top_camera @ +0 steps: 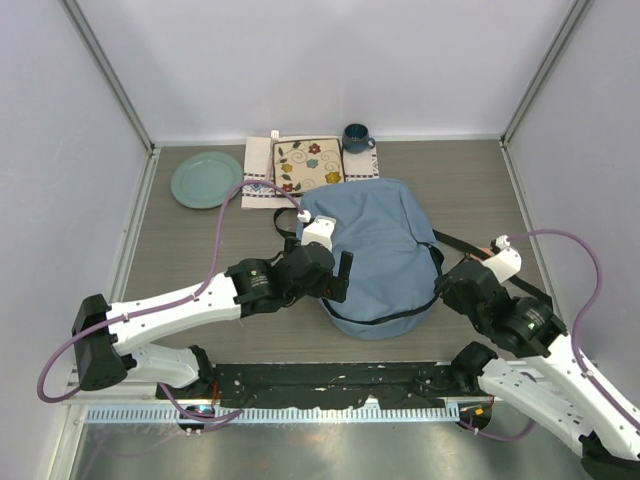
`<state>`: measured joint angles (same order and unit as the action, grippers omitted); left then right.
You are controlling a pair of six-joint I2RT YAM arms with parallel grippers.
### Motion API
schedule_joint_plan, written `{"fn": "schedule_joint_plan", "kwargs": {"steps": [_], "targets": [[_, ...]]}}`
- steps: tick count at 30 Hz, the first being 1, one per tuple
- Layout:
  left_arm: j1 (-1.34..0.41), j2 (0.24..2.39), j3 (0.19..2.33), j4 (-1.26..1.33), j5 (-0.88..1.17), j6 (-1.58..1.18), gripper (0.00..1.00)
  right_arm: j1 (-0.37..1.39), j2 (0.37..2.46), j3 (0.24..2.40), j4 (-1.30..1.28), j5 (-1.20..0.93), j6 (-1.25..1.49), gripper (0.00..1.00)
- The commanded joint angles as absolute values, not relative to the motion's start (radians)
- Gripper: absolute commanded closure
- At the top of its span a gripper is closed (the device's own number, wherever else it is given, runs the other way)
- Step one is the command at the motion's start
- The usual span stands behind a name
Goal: Pack the student bag
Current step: Zip the student bag at the center of the board.
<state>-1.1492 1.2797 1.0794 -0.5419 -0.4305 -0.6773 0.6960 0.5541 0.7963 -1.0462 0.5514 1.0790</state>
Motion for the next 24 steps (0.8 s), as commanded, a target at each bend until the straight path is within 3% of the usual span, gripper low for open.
{"fn": "schedule_joint_plan", "kwargs": {"steps": [1,17,23,24], "targets": [[-1.143,1.266,1.104,-0.522,-0.442,-0.683,0.0,0.693,0.578,0.755,-1.057,0.546,1.095,0.61],[-1.143,1.247,1.089,-0.522,-0.446,-0.692,0.0,0.693,0.66,0.678,-0.971,0.499,1.106,0.64],[-1.141,1.267,1.088,-0.523,-0.431,-0.693,0.0,0.695,0.647,0.66,-0.942,0.494,1.112,0.8],[-1.143,1.27,1.086,-0.522,-0.428,-0.695,0.0,0.695,0.646,0.654,-0.937,0.486,1.114,0.88]]}}
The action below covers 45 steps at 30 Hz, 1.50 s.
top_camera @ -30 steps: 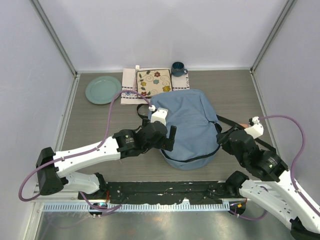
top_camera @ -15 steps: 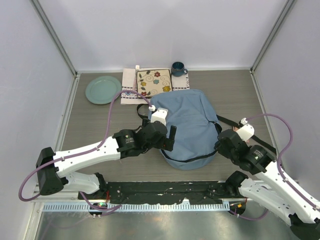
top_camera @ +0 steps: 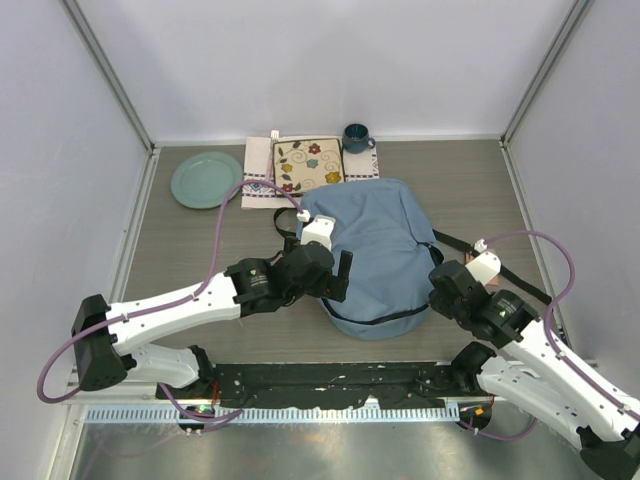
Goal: Pack the student bag
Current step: Zip the student bag at the center of the board.
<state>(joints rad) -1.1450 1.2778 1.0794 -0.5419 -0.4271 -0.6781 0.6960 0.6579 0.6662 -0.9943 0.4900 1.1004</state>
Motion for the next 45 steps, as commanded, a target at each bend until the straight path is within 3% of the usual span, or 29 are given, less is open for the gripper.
{"fn": "schedule_joint_plan", "kwargs": {"steps": [1,3,13,19,31,45], "targets": [[-1.143,1.272,1.088,-0.52,-0.426,-0.698,0.0,0.695,0.644,0.652,-0.931,0.483,1.115,0.92],[-1.143,1.278,1.086,-0.522,-0.425,-0.698,0.0,0.695,0.643,0.646,-0.914,0.477,1.118,0.99],[-1.143,1.285,1.089,-0.523,-0.43,-0.699,0.0,0.695,0.542,0.627,-0.718,0.491,1.104,0.99],[-1.143,1.295,1.095,-0.528,-0.428,-0.698,0.0,0.695,0.603,0.627,-0.627,0.554,1.074,0.99],[-1.143,1.267,1.063,-0.538,-0.446,-0.707,0.03,0.695,0.609,0.419,-0.727,0.569,1.133,0.99],[-1.124,1.286,1.052,-0.56,-0.485,-0.729,0.02,0.696,0.598,0.551,-0.928,0.703,1.224,0.99]]}}
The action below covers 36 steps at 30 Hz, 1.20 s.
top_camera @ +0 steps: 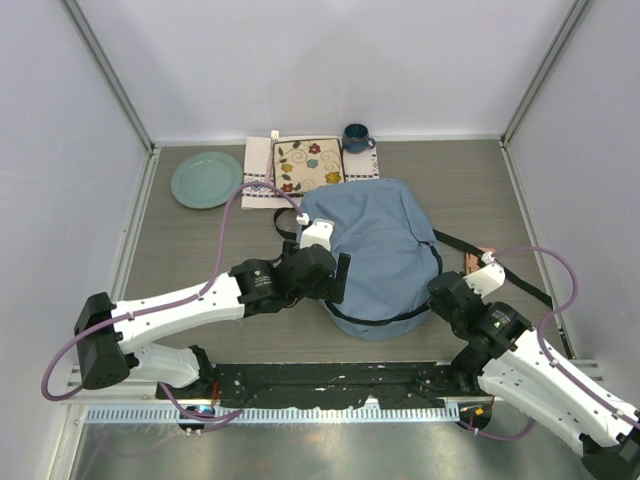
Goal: Pack the student bag
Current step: Zip the student bag at the center of the board.
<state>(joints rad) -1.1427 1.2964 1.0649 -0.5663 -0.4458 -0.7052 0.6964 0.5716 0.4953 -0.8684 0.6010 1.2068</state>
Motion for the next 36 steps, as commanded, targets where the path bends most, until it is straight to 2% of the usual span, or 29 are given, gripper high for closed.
{"fn": "schedule_joint_plan", "kwargs": {"steps": [1,7,10,12,17,23,25,31,36], "targets": [[-1.115,1.281,1.045,-0.542,-0.473,-0.727,0.02,0.696,0.606,0.557,-0.937,0.709,1.229,0.99],[-1.088,1.22,0.994,-0.407,-0.263,-0.693,0.05,0.696,0.612,0.554,-0.919,0.723,1.218,0.99],[-1.088,1.233,1.04,-0.483,-0.131,-0.709,0.05,0.696,0.58,0.543,-0.891,0.704,1.203,0.99],[-1.088,1.239,1.066,-0.524,-0.111,-0.791,0.06,0.695,0.568,0.54,-0.885,0.703,1.201,0.99],[-1.097,1.218,0.999,-0.401,0.042,-0.971,0.1,0.696,0.569,0.548,-0.887,0.696,1.192,0.99],[-1.137,1.301,1.006,-0.337,0.113,-1.011,0.17,0.696,0.563,0.546,-0.879,0.689,1.181,0.99],[-1.158,1.356,1.057,-0.357,0.133,-0.947,0.24,0.698,0.561,0.546,-0.871,0.684,1.177,0.99],[-1.245,1.469,1.257,-0.526,-0.053,-0.604,0.26,0.696,0.557,0.543,-0.861,0.67,1.16,0.99],[-1.256,1.58,1.347,-0.584,-0.078,-0.411,0.25,0.695,0.555,0.543,-0.853,0.661,1.15,0.99]]}}
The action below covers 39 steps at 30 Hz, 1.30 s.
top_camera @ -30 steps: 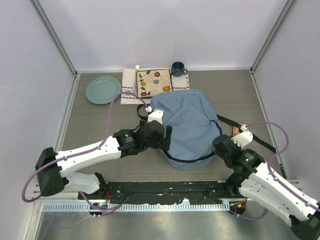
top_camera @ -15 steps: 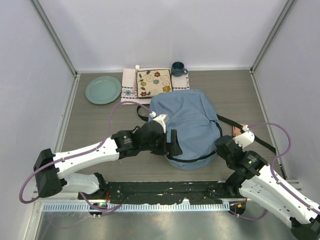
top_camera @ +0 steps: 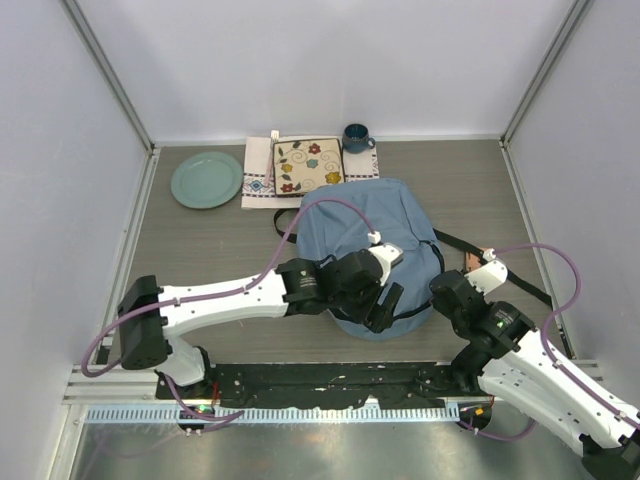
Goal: Pack the student bag
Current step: Zip the student bag at the center of the board.
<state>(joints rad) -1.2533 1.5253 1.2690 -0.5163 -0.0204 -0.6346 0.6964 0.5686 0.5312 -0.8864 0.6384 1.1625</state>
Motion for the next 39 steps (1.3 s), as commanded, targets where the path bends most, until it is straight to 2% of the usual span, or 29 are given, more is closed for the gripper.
{"fn": "schedule_joint_plan", "kwargs": {"steps": [1,5,11,14,17,21,24,34,39], "targets": [[-1.259,1.594,1.356,-0.594,-0.077,-0.373,0.25,0.695,0.555,0.543,-0.853,0.66,1.15,0.99],[-1.278,1.647,1.37,-0.612,-0.069,-0.31,0.28,0.695,0.551,0.541,-0.851,0.658,1.152,0.99],[-1.295,1.666,1.342,-0.574,-0.103,-0.281,0.38,0.695,0.549,0.543,-0.85,0.655,1.158,0.99],[-1.295,1.67,1.341,-0.568,-0.113,-0.27,0.46,0.695,0.551,0.54,-0.85,0.657,1.16,0.99],[-1.296,1.674,1.336,-0.569,-0.12,-0.259,0.57,0.695,0.549,0.537,-0.85,0.653,1.161,0.99],[-1.299,1.683,1.333,-0.572,-0.143,-0.258,0.87,0.695,0.551,0.532,-0.848,0.653,1.166,0.99],[-1.304,1.692,1.331,-0.563,-0.156,-0.259,1.0,0.696,0.552,0.531,-0.845,0.65,1.166,0.99],[-1.318,1.706,1.315,-0.517,-0.33,-0.268,1.0,0.696,0.558,0.528,-0.819,0.647,1.18,0.99],[-1.318,1.674,1.272,-0.446,-0.498,-0.273,1.0,0.696,0.577,0.534,-0.782,0.653,1.18,0.99]]}}
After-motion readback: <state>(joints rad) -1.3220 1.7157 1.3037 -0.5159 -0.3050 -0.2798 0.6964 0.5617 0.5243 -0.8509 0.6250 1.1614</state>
